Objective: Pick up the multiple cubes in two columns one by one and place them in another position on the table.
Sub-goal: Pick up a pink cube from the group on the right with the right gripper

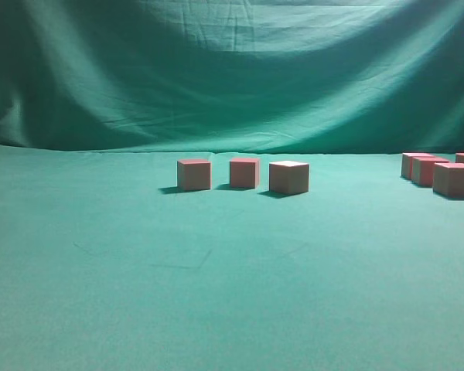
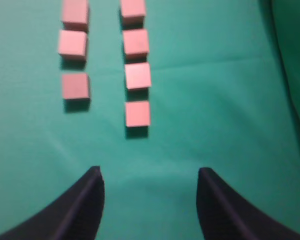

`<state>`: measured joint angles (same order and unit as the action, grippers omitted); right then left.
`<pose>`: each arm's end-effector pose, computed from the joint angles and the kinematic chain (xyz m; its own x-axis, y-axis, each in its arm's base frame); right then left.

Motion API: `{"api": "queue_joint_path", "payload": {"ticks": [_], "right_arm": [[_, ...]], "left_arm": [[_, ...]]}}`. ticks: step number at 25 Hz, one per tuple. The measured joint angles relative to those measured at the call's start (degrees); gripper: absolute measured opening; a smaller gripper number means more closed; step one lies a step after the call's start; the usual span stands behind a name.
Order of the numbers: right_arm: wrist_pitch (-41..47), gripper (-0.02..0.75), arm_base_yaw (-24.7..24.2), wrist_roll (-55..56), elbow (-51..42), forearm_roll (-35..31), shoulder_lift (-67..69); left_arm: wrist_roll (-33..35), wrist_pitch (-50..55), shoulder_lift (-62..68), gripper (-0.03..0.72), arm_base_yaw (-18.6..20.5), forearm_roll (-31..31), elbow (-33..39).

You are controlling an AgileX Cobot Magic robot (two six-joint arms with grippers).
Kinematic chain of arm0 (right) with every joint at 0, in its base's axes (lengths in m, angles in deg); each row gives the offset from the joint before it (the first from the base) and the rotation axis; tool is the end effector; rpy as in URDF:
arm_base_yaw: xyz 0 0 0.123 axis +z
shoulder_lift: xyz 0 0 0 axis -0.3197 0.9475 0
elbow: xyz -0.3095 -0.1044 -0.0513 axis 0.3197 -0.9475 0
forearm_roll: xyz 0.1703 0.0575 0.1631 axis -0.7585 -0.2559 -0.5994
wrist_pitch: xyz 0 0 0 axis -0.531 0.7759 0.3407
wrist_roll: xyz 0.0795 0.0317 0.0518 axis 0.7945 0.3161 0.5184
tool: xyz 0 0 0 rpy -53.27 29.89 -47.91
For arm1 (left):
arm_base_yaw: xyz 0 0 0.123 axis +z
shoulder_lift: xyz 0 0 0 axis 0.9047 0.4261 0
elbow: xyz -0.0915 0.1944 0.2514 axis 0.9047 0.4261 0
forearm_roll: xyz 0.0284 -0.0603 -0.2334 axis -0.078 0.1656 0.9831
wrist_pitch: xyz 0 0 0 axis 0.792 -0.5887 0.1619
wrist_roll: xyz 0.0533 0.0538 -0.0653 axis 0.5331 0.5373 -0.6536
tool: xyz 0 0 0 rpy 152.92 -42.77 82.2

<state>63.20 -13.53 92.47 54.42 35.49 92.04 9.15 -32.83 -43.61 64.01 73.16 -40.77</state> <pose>0.2368 0.0045 0.3781 -0.9236 0.1057 -0.3684 0.1481 0.9850 -0.0887 0.0059 -0.0068 0.1738 -0.2762 -0.2532 -0.9271 0.0069 0.9641 -0.2654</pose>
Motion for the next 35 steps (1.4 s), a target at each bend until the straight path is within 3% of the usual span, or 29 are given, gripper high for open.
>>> {"api": "queue_joint_path", "payload": {"ticks": [4, 9, 15, 16, 18, 19, 35], "right_arm": [[-7.4, 0.379, -4.7, 0.2, -12.2, -3.1, -1.2], [-16.3, 0.379, -5.1, -3.4, -21.3, -8.5, 0.3], [-24.3, 0.379, -5.2, -9.4, -21.8, -11.2, 3.9], [-25.6, 0.426, -5.2, -10.3, -21.8, -11.3, 4.6], [-28.7, 0.432, -5.2, -11.7, -21.8, -11.3, 5.9], [-29.8, 0.487, -5.2, -12.1, -21.8, -11.3, 6.4], [-37.5, 0.487, -5.2, -12.4, -17.0, -11.3, 21.4]], "left_arm": [[0.0, 0.0, 0.0, 0.0, 0.0, 0.0, 0.0], [0.0, 0.0, 0.0, 0.0, 0.0, 0.0, 0.0], [0.0, 0.0, 0.0, 0.0, 0.0, 0.0, 0.0], [0.0, 0.0, 0.0, 0.0, 0.0, 0.0, 0.0], [0.0, 0.0, 0.0, 0.0, 0.0, 0.0, 0.0], [0.0, 0.0, 0.0, 0.0, 0.0, 0.0, 0.0], [0.0, 0.0, 0.0, 0.0, 0.0, 0.0, 0.0]]}}
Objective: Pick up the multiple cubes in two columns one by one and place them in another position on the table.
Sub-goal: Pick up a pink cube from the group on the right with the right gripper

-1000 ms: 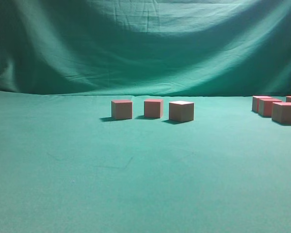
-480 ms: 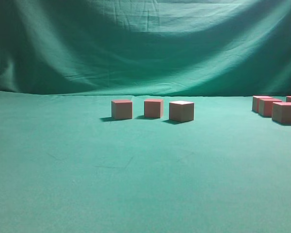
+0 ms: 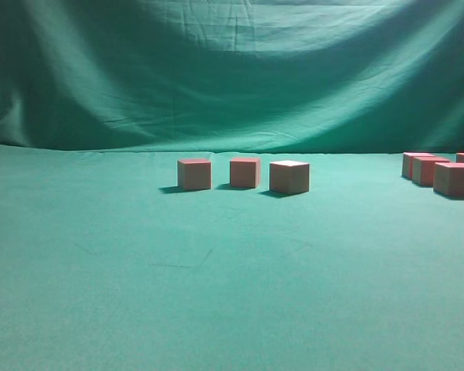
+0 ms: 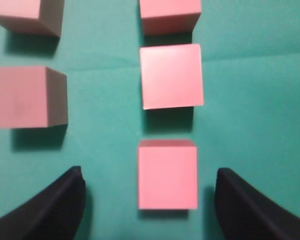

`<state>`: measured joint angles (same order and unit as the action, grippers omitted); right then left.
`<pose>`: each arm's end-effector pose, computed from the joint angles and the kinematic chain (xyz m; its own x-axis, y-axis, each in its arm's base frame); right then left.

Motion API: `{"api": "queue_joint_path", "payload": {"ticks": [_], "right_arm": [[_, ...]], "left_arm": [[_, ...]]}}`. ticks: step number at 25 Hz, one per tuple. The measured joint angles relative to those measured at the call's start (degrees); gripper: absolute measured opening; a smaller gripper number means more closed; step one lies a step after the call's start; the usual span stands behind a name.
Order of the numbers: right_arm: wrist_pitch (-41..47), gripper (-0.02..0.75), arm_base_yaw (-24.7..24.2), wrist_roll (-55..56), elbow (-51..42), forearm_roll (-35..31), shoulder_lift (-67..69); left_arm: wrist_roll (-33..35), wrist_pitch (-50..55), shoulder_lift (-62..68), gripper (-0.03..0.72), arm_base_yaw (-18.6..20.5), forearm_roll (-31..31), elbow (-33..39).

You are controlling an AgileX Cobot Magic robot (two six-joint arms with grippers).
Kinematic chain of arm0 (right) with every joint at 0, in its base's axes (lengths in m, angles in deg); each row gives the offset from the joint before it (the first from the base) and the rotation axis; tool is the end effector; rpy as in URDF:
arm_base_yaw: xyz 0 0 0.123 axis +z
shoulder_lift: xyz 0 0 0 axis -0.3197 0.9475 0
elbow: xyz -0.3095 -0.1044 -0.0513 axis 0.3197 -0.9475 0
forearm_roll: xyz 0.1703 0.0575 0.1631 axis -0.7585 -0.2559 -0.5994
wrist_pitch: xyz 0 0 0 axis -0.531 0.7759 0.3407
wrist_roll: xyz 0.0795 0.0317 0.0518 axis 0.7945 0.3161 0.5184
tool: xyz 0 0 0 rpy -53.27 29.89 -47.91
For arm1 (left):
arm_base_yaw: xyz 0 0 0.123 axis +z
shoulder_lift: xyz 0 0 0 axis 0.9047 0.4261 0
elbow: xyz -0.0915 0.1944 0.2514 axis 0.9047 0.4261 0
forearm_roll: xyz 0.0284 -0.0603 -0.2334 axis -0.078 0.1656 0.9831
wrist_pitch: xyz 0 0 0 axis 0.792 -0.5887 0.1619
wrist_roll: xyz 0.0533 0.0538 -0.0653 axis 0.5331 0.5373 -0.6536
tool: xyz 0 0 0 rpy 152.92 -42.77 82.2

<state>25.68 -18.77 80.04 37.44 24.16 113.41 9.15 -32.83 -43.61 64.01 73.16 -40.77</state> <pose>0.3170 0.0003 0.2137 -0.9440 0.0558 -0.3252 0.0499 0.9984 0.0263 0.0059 -0.0068 0.1738 -0.2762 -0.2532 -0.9271 0.0069 0.9641 -0.2654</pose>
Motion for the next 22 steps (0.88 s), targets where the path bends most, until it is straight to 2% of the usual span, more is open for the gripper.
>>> {"api": "queue_joint_path", "payload": {"ticks": [9, 10, 13, 15, 18, 22], "right_arm": [[-1.3, 0.487, -0.1, 0.1, 1.1, 0.8, 4.2], [-1.4, 0.412, -0.1, 0.2, 1.1, 1.2, 4.3], [-1.4, 0.262, -0.1, 1.5, 1.1, 2.8, 4.3], [-0.8, 0.261, -0.1, 1.6, 1.3, 3.3, 4.3], [4.4, 0.261, -0.1, 1.8, 3.1, 3.7, 4.3], [17.7, 0.261, -0.1, 3.0, 9.3, 3.2, 4.3]], "left_arm": [[0.0, 0.0, 0.0, 0.0, 0.0, 0.0, 0.0], [0.0, 0.0, 0.0, 0.0, 0.0, 0.0, 0.0], [0.0, 0.0, 0.0, 0.0, 0.0, 0.0, 0.0], [0.0, 0.0, 0.0, 0.0, 0.0, 0.0, 0.0], [0.0, 0.0, 0.0, 0.0, 0.0, 0.0, 0.0], [0.0, 0.0, 0.0, 0.0, 0.0, 0.0, 0.0]]}}
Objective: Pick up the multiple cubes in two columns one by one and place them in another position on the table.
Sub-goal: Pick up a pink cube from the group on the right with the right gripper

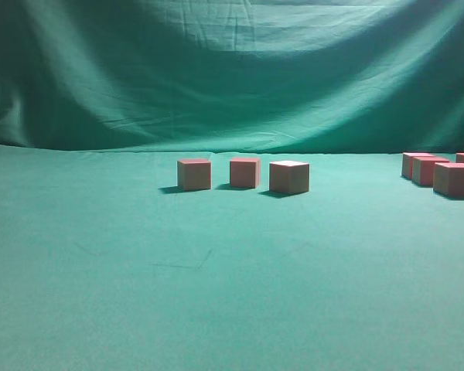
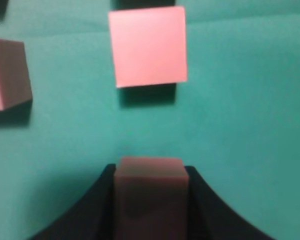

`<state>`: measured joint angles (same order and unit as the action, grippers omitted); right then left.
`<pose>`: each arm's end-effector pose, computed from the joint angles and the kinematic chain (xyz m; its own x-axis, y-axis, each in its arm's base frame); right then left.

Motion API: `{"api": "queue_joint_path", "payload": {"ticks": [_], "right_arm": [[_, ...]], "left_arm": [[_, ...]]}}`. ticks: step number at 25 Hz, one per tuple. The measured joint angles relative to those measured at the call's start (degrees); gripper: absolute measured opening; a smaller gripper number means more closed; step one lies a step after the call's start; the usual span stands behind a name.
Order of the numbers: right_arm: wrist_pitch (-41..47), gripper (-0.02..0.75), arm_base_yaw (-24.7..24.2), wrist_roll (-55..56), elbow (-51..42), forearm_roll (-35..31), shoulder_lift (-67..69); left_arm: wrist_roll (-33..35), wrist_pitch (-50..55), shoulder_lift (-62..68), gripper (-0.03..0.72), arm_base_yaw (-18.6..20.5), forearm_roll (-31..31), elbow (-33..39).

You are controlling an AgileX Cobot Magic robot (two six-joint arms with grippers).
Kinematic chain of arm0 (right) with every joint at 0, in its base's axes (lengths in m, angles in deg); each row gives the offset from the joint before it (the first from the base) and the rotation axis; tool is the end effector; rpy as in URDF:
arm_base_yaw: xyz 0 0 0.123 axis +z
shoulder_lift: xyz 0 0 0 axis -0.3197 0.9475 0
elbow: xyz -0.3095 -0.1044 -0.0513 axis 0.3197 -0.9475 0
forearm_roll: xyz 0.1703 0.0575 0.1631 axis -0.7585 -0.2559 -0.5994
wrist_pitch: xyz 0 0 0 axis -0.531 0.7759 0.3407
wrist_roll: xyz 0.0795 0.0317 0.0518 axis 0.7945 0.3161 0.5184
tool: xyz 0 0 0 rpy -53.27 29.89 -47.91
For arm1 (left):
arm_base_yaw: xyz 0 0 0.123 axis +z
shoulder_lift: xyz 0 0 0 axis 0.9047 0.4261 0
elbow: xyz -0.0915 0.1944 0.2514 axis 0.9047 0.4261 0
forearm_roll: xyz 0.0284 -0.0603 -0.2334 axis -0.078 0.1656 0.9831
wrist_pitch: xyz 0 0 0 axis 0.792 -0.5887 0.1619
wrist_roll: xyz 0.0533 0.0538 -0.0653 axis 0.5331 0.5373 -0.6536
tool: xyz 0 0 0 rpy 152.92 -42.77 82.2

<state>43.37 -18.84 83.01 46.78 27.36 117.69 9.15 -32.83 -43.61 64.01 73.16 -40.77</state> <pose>0.3304 -0.0039 0.2202 -0.9911 0.0691 -0.1135 0.0719 0.9972 -0.0213 0.0059 -0.0068 0.1738 -0.2762 -0.2532 -0.9271 0.0069 0.9641 -0.2654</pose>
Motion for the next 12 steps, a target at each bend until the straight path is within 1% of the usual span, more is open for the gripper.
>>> {"api": "queue_joint_path", "payload": {"ticks": [4, 6, 9, 12], "right_arm": [[13.3, 0.261, 0.0, 0.0, 5.9, -3.0, 0.0], [17.4, 0.261, 0.2, -0.8, 7.4, -5.3, -0.4], [19.3, 0.261, 1.9, -3.2, 8.1, -8.8, -2.1], [19.5, 0.261, 6.5, -3.9, 8.2, -11.6, -4.6]], "left_arm": [[0.0, 0.0, 0.0, 0.0, 0.0, 0.0, 0.0], [0.0, 0.0, 0.0, 0.0, 0.0, 0.0, 0.0], [0.0, 0.0, 0.0, 0.0, 0.0, 0.0, 0.0], [0.0, 0.0, 0.0, 0.0, 0.0, 0.0, 0.0]]}}
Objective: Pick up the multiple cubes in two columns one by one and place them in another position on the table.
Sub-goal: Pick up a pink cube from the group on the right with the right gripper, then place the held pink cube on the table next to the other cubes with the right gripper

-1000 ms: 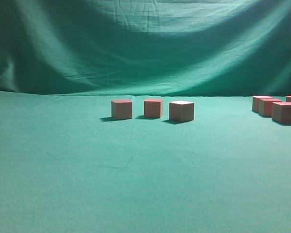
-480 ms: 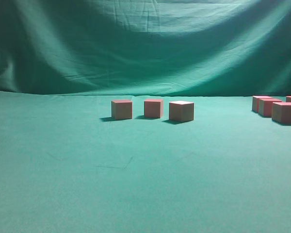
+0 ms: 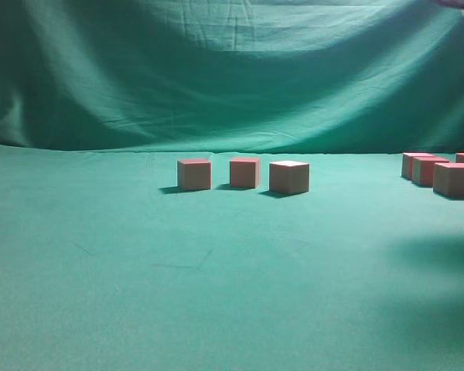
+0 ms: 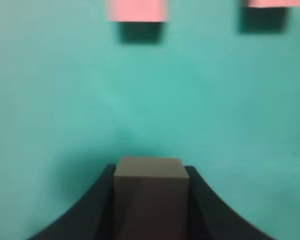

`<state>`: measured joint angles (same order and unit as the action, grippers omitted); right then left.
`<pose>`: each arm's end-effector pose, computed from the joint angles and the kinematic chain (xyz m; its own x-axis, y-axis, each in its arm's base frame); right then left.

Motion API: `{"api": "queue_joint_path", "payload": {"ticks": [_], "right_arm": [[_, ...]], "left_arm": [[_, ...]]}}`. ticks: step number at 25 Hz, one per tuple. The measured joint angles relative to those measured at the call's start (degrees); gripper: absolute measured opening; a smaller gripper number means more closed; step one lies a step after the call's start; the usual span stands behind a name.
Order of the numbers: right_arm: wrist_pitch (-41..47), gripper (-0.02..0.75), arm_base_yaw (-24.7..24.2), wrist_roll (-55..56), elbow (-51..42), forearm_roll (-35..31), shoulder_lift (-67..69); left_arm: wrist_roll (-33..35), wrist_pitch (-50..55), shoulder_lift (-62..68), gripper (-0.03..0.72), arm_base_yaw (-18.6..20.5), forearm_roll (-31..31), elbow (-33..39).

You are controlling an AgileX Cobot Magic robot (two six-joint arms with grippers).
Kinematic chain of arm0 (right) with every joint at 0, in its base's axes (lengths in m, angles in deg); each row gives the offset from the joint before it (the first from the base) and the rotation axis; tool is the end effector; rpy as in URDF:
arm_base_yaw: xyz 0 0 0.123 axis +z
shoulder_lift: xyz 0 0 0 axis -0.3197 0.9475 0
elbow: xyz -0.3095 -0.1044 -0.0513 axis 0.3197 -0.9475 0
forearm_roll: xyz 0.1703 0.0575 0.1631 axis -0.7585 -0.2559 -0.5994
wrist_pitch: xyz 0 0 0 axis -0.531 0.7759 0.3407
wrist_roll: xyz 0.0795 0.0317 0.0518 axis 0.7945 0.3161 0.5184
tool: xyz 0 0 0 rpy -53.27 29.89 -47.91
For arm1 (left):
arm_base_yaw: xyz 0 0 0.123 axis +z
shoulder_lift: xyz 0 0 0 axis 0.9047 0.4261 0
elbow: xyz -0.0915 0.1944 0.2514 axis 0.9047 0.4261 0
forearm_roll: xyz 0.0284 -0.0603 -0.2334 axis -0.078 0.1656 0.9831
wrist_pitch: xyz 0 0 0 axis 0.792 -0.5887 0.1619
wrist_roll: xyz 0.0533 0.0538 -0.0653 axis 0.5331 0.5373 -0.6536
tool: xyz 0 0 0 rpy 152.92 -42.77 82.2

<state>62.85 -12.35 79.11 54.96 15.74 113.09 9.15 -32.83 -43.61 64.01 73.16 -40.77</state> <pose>0.3106 0.0498 0.2782 -0.9995 -0.0289 0.0131 -0.0266 0.9879 0.1526 0.0059 -0.0068 0.1738 -0.2762 -0.2532 -0.9271 0.0069 0.9641 -0.2654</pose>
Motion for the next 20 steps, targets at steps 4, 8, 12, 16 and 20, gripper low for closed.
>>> {"api": "queue_joint_path", "payload": {"ticks": [4, 8, 12, 16, 20], "right_arm": [[0.3, 0.261, 10.3, -0.4, 0.0, -2.6, -2.6], [-4.5, 0.261, 21.8, -0.4, 0.0, -3.9, -3.0], [-16.0, 0.261, 31.6, -0.4, 0.0, -4.3, -3.0], [-25.5, 0.261, 37.7, -2.2, 0.0, -4.7, -3.0], [-29.6, 0.261, 38.7, -3.2, 1.0, -5.0, -2.6]], "left_arm": [[0.0, 0.0, 0.0, 0.0, 0.0, 0.0, 0.0], [0.0, 0.0, 0.0, 0.0, 0.0, 0.0, 0.0], [0.0, 0.0, 0.0, 0.0, 0.0, 0.0, 0.0], [0.0, 0.0, 0.0, 0.0, 0.0, 0.0, 0.0], [0.0, 0.0, 0.0, 0.0, 0.0, 0.0, 0.0]]}}
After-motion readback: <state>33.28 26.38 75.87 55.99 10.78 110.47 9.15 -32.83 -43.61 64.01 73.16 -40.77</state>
